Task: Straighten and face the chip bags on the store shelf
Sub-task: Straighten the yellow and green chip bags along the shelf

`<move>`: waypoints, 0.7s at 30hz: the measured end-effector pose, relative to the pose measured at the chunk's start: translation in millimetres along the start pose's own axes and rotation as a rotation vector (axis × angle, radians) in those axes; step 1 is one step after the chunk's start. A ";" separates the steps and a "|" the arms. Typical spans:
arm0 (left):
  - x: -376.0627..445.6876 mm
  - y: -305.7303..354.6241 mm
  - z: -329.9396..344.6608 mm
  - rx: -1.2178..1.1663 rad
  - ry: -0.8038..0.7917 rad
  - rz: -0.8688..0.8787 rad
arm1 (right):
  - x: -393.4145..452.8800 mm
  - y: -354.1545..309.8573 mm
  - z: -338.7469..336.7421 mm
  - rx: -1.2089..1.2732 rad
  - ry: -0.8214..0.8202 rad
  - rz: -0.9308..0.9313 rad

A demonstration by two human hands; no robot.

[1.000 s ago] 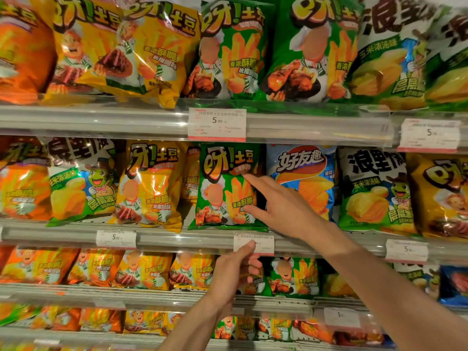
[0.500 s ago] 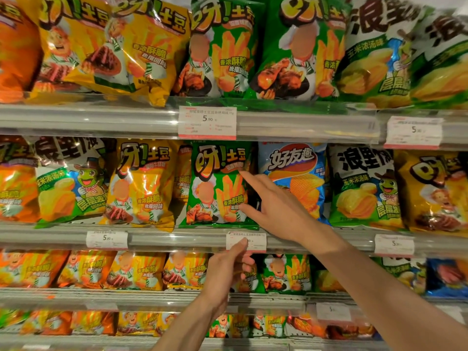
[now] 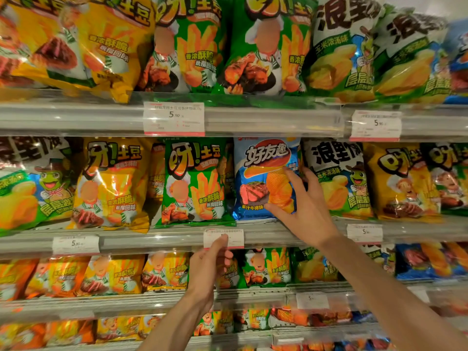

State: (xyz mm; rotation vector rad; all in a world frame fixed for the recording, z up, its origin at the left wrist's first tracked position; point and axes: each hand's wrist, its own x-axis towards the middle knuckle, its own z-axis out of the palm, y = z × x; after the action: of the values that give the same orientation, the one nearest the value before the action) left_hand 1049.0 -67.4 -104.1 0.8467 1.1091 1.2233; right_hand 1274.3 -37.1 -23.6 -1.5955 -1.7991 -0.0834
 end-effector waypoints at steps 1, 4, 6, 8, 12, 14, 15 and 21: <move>-0.8 0.5 0.2 0.007 -0.005 0.004 | -0.2 0.0 0.7 0.042 -0.027 0.033; -2.4 2.1 0.1 0.018 -0.002 0.014 | -1.4 -0.6 3.0 0.076 -0.087 0.066; -3.7 3.8 -0.6 0.022 -0.011 0.017 | 0.7 -1.2 3.7 0.094 -0.085 0.058; -5.3 5.3 -0.9 0.023 -0.027 0.020 | 5.2 -1.5 4.7 0.140 -0.058 0.050; -6.7 6.5 -2.7 0.035 -0.036 0.023 | 12.4 -0.2 12.0 0.231 -0.085 0.036; -6.7 6.5 -2.4 0.034 -0.032 0.017 | 12.3 4.3 15.4 0.304 -0.114 0.046; -6.6 6.4 -2.2 0.035 -0.028 0.012 | 11.8 6.5 16.4 0.336 -0.120 0.052; -4.7 7.3 -1.2 0.050 -0.010 -0.015 | 7.7 5.3 19.8 0.335 -0.159 0.055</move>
State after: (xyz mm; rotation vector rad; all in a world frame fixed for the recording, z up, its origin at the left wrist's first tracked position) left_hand 1045.9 -70.8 -96.7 0.8800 1.1400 1.1824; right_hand 1270.0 -19.6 -36.2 -1.4399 -1.7759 0.3618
